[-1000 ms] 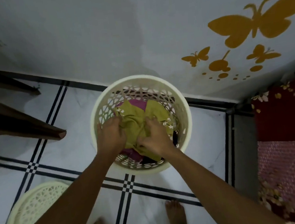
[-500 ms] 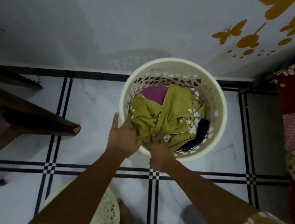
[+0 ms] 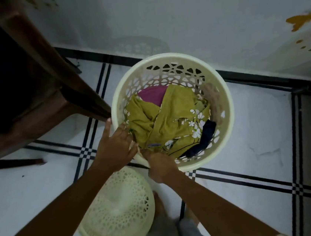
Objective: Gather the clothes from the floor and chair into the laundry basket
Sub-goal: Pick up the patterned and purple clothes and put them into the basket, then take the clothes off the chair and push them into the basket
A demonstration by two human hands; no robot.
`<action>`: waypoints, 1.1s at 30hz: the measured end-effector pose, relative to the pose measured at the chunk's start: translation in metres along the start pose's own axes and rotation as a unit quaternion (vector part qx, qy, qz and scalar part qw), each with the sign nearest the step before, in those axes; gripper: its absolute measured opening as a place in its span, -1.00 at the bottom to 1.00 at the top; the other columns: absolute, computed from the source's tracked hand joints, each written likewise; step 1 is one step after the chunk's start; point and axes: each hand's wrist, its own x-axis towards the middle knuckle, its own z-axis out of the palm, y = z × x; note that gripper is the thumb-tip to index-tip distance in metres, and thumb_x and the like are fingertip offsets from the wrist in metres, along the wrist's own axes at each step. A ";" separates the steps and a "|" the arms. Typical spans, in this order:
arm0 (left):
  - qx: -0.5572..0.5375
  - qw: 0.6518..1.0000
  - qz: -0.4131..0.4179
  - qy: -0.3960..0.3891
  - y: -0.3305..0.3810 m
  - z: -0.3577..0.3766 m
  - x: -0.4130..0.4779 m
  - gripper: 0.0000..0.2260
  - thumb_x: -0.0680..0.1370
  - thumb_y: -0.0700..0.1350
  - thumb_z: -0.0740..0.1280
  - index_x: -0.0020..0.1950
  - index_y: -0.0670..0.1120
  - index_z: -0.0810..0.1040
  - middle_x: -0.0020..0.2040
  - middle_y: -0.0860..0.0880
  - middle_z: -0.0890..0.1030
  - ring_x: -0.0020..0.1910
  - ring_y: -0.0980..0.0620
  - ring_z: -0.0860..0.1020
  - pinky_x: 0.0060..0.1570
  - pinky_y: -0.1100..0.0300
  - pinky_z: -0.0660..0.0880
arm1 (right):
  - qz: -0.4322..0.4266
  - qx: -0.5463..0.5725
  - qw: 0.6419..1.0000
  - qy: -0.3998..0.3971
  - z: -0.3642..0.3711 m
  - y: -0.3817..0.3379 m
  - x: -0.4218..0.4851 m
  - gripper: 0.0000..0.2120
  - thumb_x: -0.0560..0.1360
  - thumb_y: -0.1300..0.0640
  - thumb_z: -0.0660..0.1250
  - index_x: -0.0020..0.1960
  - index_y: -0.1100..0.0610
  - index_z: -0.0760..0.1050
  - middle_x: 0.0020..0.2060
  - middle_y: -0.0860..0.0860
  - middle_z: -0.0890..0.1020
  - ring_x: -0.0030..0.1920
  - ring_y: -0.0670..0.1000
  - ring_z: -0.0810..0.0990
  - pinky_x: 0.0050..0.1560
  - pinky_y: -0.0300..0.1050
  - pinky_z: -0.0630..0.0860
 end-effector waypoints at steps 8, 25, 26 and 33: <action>0.021 0.993 -0.099 0.055 -0.029 0.004 -0.036 -0.50 0.60 0.15 0.10 0.40 -0.13 0.41 0.45 -0.16 0.36 0.45 -0.11 0.31 0.43 -0.26 0.05 | 0.034 -0.009 0.996 0.084 0.018 -0.048 0.001 -0.26 0.52 -0.34 -0.07 0.55 0.09 0.01 0.55 0.08 0.10 0.53 0.16 0.05 0.46 0.27 0.07; -0.172 0.925 -0.273 0.198 -0.113 -0.075 -0.038 -0.69 0.54 -0.02 0.17 0.09 -0.17 0.59 0.00 -0.15 0.65 -0.01 -0.18 0.59 0.03 -0.08 0.50 | -0.064 0.063 0.969 0.230 -0.081 -0.136 0.037 -0.62 0.59 0.03 0.10 0.30 0.21 0.43 0.18 0.19 0.57 0.18 0.19 0.51 0.17 0.03 0.46; -0.179 0.916 -0.289 0.211 -0.132 -0.086 -0.041 -0.71 0.54 -0.02 0.18 0.06 -0.16 0.59 -0.04 -0.15 0.65 -0.06 -0.17 0.58 -0.05 -0.04 0.51 | -0.077 0.061 0.966 0.239 -0.092 -0.155 0.045 -0.67 0.59 0.05 0.14 0.25 0.18 0.47 0.11 0.18 0.60 0.10 0.19 0.55 0.07 0.02 0.49; -0.228 0.824 -0.430 0.289 -0.261 -0.107 -0.060 -0.74 0.51 -0.01 0.23 0.11 -0.10 0.53 0.12 -0.12 0.58 0.09 -0.18 0.51 0.04 -0.13 0.49 | -0.153 0.110 0.952 0.241 -0.114 -0.287 0.097 -0.72 0.56 0.11 0.23 0.23 0.16 0.50 0.09 0.17 0.59 0.07 0.18 0.56 0.04 0.03 0.53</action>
